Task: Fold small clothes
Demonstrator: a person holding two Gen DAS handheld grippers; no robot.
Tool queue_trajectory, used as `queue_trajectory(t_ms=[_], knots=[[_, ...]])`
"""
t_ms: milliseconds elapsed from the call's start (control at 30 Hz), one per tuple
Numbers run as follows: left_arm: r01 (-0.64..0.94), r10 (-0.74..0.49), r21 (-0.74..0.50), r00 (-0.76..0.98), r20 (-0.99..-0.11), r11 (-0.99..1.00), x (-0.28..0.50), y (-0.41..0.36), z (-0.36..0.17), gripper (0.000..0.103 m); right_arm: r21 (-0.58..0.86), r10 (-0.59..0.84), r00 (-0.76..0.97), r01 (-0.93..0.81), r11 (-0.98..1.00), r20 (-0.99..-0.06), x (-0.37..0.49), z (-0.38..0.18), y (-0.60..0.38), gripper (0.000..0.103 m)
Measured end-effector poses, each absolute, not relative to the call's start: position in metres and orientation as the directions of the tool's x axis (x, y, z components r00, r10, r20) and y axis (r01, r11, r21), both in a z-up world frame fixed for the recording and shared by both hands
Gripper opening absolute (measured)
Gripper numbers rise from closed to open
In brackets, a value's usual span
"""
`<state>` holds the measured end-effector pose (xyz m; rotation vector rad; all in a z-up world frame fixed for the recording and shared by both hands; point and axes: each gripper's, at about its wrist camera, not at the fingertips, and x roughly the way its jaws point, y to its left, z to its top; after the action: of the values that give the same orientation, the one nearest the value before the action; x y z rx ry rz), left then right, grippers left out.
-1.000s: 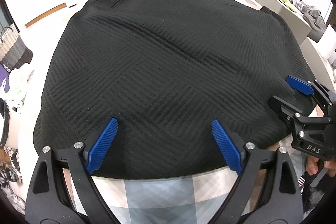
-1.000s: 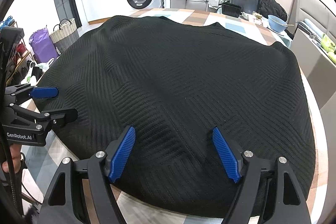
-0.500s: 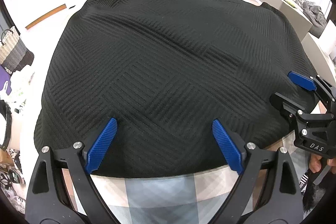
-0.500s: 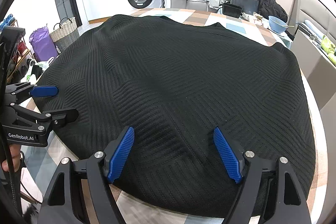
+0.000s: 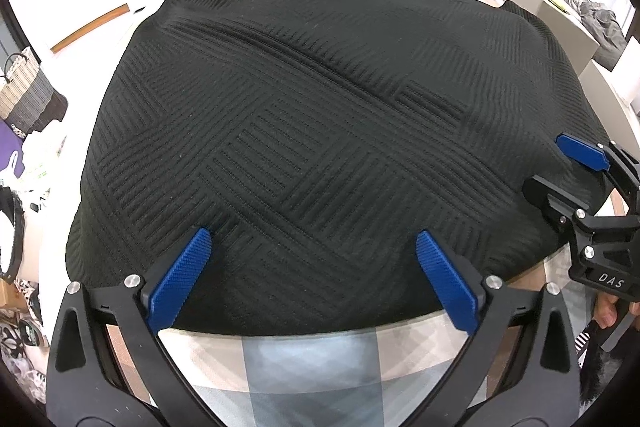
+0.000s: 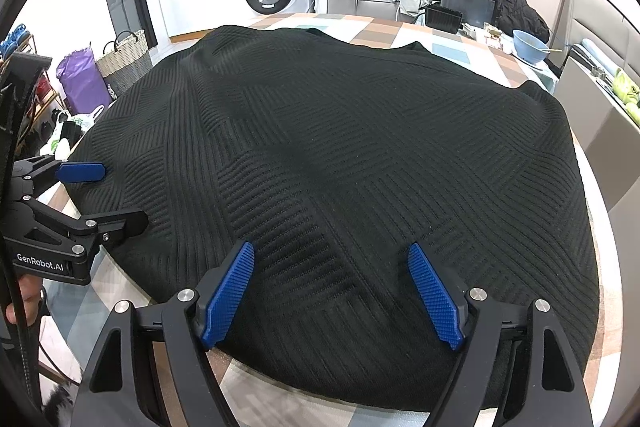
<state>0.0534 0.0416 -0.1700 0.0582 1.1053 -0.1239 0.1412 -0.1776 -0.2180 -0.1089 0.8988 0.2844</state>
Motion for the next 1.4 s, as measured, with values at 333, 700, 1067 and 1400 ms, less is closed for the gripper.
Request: queue_trajectory(t_ms=[333, 700, 1067, 1400], knots=[[0.138, -0.076, -0.016, 0.442, -0.894, 0.99, 0.054, 0.042, -0.17, 0.102, 0.065, 0.228, 0.582, -0.288, 0.955, -0.781, 0.143, -0.214, -0.183, 0.085], [0.09, -0.012, 0.024, 0.377, -0.926, 0.996, 0.05, 0.091, -0.155, 0.102, 0.027, 0.153, 0.579, -0.22, 0.975, -0.801, 0.132, -0.217, -0.213, 0.085], [-0.193, -0.288, -0.405, 0.446, -0.847, 0.893, 0.012, 0.157, -0.146, 0.096, 0.124, 0.228, 0.592, -0.212, 0.969, -0.773, 0.125, -0.206, -0.212, 0.085], [-0.309, -0.225, -0.439, 0.539, -0.812, 0.844, 0.017, 0.174, -0.155, 0.09, 0.111, 0.236, 0.59, -0.24, 0.964, -0.772, 0.13, -0.204, -0.195, 0.085]])
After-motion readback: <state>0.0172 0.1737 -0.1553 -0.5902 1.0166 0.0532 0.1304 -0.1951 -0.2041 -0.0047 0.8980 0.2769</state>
